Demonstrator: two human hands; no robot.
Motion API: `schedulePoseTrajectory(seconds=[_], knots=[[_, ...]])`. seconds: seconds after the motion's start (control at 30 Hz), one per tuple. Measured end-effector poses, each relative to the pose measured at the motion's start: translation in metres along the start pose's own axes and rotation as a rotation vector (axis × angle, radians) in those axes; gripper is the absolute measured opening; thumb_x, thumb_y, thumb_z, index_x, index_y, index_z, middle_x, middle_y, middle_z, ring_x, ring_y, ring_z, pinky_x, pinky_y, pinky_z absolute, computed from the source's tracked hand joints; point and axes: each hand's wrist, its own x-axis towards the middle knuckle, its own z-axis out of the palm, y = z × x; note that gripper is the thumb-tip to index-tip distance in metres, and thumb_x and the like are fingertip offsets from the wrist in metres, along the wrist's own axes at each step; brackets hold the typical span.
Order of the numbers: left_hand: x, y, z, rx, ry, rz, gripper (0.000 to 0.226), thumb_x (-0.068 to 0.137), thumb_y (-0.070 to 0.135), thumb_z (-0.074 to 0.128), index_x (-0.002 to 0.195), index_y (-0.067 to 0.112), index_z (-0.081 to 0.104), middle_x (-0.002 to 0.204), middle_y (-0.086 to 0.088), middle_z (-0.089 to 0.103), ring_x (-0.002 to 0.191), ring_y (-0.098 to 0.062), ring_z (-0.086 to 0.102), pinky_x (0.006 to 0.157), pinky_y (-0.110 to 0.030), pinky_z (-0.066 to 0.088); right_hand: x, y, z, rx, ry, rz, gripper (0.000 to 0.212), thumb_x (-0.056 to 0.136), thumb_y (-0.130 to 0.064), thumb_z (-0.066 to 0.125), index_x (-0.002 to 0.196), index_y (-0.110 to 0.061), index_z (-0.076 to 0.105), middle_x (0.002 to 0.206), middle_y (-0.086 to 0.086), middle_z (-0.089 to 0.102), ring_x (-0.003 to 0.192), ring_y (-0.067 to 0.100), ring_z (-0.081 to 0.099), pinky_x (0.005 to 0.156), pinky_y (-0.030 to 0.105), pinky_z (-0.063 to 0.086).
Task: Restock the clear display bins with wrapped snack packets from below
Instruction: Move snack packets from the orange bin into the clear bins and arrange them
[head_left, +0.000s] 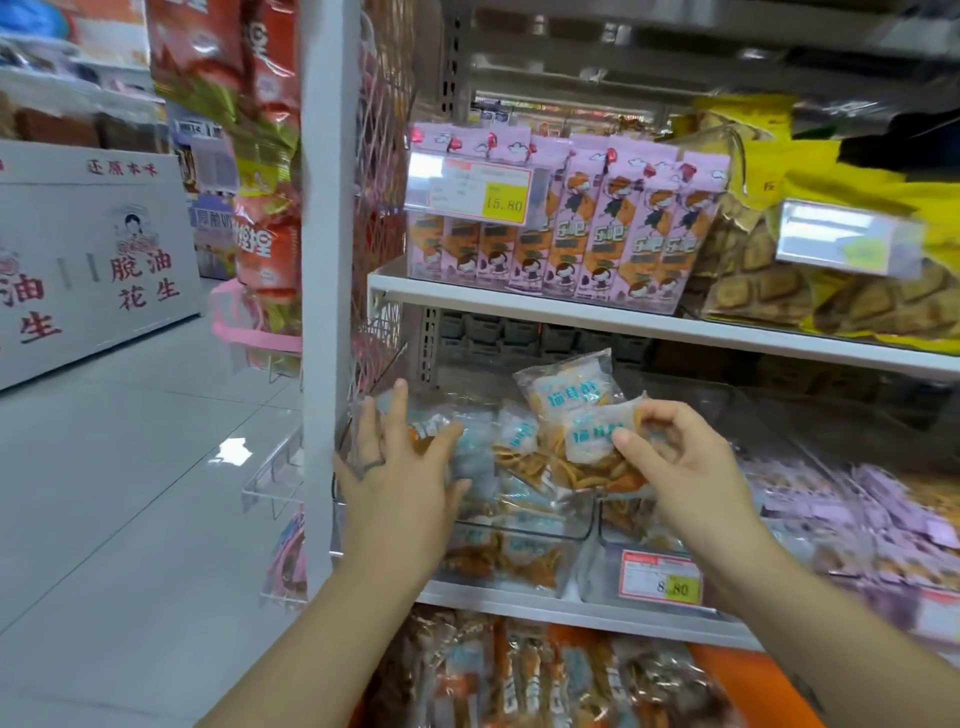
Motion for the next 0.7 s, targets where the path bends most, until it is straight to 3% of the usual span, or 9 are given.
schedulePoseTrajectory(seconds=[0.07, 0.1, 0.17, 0.27, 0.37, 0.53, 0.63, 0.7], knots=[[-0.004, 0.007, -0.007, -0.226, 0.160, 0.108, 0.046, 0.092, 0.054, 0.045, 0.130, 0.032, 0.055, 0.154, -0.007, 0.027, 0.144, -0.029, 0.016, 0.112, -0.058, 0.026, -0.003, 0.003, 0.000, 0.040, -0.020, 0.046, 0.012, 0.089, -0.014, 0.063, 0.095, -0.024, 0.060, 0.100, -0.006, 0.067, 0.088, 0.001, 0.067, 0.071, 0.022, 0.055], [-0.006, 0.013, -0.013, -0.436, 0.122, 0.102, 0.053, 0.090, 0.061, 0.038, 0.132, 0.032, 0.053, 0.150, 0.002, 0.035, 0.142, -0.017, 0.024, 0.114, -0.047, 0.028, -0.004, 0.006, 0.002, 0.061, -0.042, 0.074, 0.012, 0.088, -0.015, 0.064, 0.094, -0.025, 0.062, 0.105, -0.003, 0.067, 0.097, 0.009, 0.066, 0.080, 0.032, 0.056], [-0.011, 0.021, -0.021, -0.883, -0.111, -0.025, 0.065, 0.080, 0.072, 0.038, 0.136, 0.038, 0.044, 0.140, 0.016, 0.045, 0.130, 0.000, 0.040, 0.111, -0.033, 0.034, -0.010, 0.008, 0.010, 0.126, -0.098, 0.125, 0.011, 0.086, -0.017, 0.066, 0.090, -0.027, 0.065, 0.107, -0.001, 0.067, 0.103, 0.019, 0.064, 0.092, 0.045, 0.051], [-0.014, 0.023, -0.017, -1.319, -0.300, -0.231, 0.063, 0.069, 0.069, 0.052, 0.125, 0.038, 0.051, 0.122, 0.012, 0.062, 0.108, -0.008, 0.062, 0.095, -0.037, 0.049, -0.018, 0.007, 0.022, 0.103, -0.152, 0.125, 0.010, 0.084, -0.019, 0.068, 0.091, -0.026, 0.063, 0.103, -0.002, 0.067, 0.097, 0.016, 0.066, 0.090, 0.039, 0.052], [-0.012, 0.018, -0.011, -1.441, -0.299, -0.308, 0.057, 0.073, 0.056, 0.058, 0.120, 0.024, 0.054, 0.110, -0.003, 0.069, 0.097, -0.020, 0.069, 0.083, -0.043, 0.055, -0.022, 0.001, 0.027, 0.002, -0.153, 0.094, 0.009, 0.086, -0.023, 0.066, 0.092, -0.026, 0.059, 0.099, -0.005, 0.067, 0.087, 0.012, 0.068, 0.084, 0.032, 0.053], [-0.011, 0.012, -0.009, -1.298, -0.263, -0.287, 0.035, 0.087, 0.056, 0.053, 0.117, 0.037, 0.055, 0.114, 0.004, 0.067, 0.102, -0.018, 0.066, 0.090, -0.050, 0.052, -0.026, -0.006, 0.033, -0.064, -0.086, 0.008, 0.011, 0.089, -0.029, 0.061, 0.096, -0.032, 0.053, 0.086, 0.002, 0.068, 0.080, 0.023, 0.068, 0.079, 0.046, 0.055], [-0.015, 0.019, -0.015, -1.335, -0.314, -0.325, 0.022, 0.096, 0.043, 0.045, 0.109, 0.030, 0.058, 0.106, 0.001, 0.070, 0.092, -0.015, 0.069, 0.081, -0.043, 0.056, -0.026, -0.010, 0.040, 0.016, -0.041, -0.051, 0.020, 0.091, -0.023, 0.057, 0.100, -0.036, 0.046, 0.093, -0.005, 0.063, 0.079, 0.006, 0.066, 0.076, 0.030, 0.055], [-0.019, 0.025, -0.019, -1.420, -0.391, -0.333, 0.036, 0.092, 0.055, 0.045, 0.110, 0.028, 0.059, 0.106, 0.000, 0.070, 0.095, -0.017, 0.068, 0.080, -0.044, 0.056, -0.029, -0.010, 0.046, -0.003, -0.032, -0.117, 0.029, 0.093, -0.022, 0.054, 0.106, -0.043, 0.039, 0.092, -0.009, 0.061, 0.079, 0.003, 0.064, 0.073, 0.022, 0.053]])
